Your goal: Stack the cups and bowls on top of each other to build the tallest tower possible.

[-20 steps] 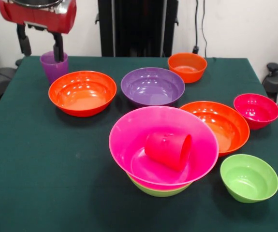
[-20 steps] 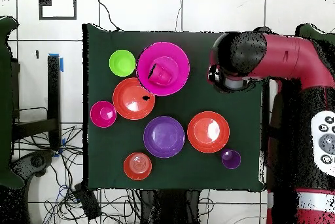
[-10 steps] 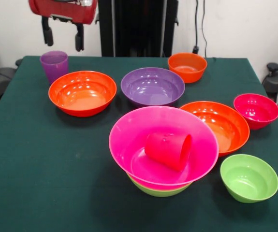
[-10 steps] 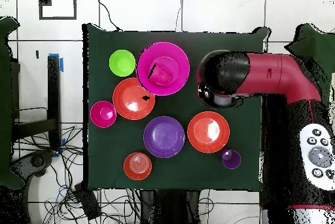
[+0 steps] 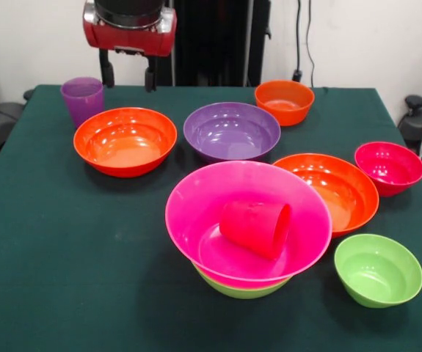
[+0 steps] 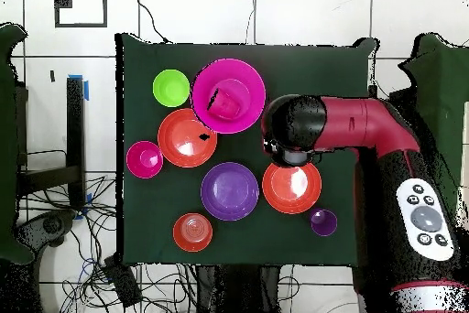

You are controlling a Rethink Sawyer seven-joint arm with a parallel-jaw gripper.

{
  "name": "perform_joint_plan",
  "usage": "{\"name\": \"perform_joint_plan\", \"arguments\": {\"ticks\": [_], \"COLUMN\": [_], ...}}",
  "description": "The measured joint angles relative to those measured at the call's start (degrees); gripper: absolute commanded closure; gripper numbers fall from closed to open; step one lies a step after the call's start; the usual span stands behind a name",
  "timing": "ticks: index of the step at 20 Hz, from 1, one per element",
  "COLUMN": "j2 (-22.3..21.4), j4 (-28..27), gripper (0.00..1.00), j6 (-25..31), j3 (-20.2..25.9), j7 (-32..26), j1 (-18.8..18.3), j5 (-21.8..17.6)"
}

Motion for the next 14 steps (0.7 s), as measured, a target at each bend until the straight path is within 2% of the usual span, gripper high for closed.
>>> {"name": "perform_joint_plan", "arguments": {"ticks": [10, 14], "j2": [2.37, 2.00], "j4": [0.57, 1.67], "gripper": [0.00, 0.00], "j6": [-4.23, -4.98], "j3": [0.12, 0.12], "j7": [0.00, 0.00], "j1": [-2.14, -3.18], "j5": [-1.68, -2.68]}}
